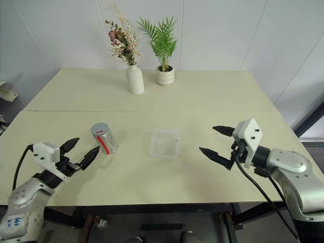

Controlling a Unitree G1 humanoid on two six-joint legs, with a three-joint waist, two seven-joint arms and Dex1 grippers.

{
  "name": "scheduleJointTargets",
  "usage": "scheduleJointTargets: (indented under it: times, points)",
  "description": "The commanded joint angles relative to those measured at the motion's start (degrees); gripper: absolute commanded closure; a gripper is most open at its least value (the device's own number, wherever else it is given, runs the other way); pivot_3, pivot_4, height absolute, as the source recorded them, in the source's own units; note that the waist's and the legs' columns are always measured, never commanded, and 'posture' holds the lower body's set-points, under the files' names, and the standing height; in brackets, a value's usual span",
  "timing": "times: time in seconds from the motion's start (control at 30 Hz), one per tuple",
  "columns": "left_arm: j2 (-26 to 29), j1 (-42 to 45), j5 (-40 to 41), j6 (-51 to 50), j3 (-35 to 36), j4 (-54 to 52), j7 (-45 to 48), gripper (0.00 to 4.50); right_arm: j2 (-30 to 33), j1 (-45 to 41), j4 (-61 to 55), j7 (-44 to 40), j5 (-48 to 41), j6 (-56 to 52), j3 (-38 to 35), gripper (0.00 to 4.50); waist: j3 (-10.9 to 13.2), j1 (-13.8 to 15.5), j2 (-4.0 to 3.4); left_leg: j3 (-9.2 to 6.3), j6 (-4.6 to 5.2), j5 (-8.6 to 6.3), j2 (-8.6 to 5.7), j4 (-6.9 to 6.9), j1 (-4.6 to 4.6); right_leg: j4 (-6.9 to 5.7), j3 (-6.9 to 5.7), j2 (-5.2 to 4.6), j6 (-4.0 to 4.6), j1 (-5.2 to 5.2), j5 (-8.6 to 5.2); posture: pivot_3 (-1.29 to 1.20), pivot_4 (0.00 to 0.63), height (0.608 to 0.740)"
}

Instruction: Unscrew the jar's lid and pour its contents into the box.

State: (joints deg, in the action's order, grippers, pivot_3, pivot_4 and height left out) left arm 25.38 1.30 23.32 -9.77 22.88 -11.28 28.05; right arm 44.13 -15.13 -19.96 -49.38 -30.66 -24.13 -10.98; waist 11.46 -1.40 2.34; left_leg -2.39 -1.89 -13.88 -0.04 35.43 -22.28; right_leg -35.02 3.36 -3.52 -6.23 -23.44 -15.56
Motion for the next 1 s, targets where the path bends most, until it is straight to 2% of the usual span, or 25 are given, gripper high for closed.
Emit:
scheduleJointTargets:
  times: [0.03, 0.3, 0.5, 1.0]
  points:
    - [-1.4, -1.32, -1.8, 2.73, -1.93, -4.1, -1.25, 0.01, -0.97, -2.49, 0.17, -0.78, -0.41, 1.27, 0.72, 0.0, -0.01, -0.11, -0.01, 0.01, 0.0, 0.0, 0.0, 0.0, 0.01, 0.0, 0.01, 0.02, 0.0, 0.0, 0.0, 0.0, 0.15, 0.74]
    - [-4.33, 0.42, -7.57, 8.84, -3.48, -0.89, -7.18, 0.01, -1.51, -3.56, 1.71, -1.84, 0.48, 2.38, 1.76, 0.0, -0.01, 0.11, -0.01, 0.04, 0.01, 0.0, -0.07, 0.0, -0.01, 0.02, 0.01, 0.03, -0.01, 0.0, 0.0, 0.0, 0.15, 0.74]
    - [-7.24, 1.0, -9.05, 10.31, -6.23, 0.31, -8.69, 0.01, -1.96, -4.73, 3.0, -2.36, 1.02, 3.29, 2.53, 0.0, -0.01, -0.05, -0.01, 0.08, 0.05, 0.02, -0.15, 0.04, -0.02, 0.02, 0.04, 0.12, -0.07, 0.02, 0.04, 0.0, 0.15, 0.74]
    - [-8.04, 6.42, -10.22, 10.28, -7.18, 5.56, -12.22, 0.01, -2.02, -4.23, 2.66, -2.32, 1.36, 3.73, 2.72, 0.0, -0.01, -0.01, -0.01, 0.04, 0.06, 0.02, -0.15, 0.12, -0.03, 0.0, 0.02, 0.19, -0.13, 0.03, 0.07, 0.0, 0.15, 0.74]
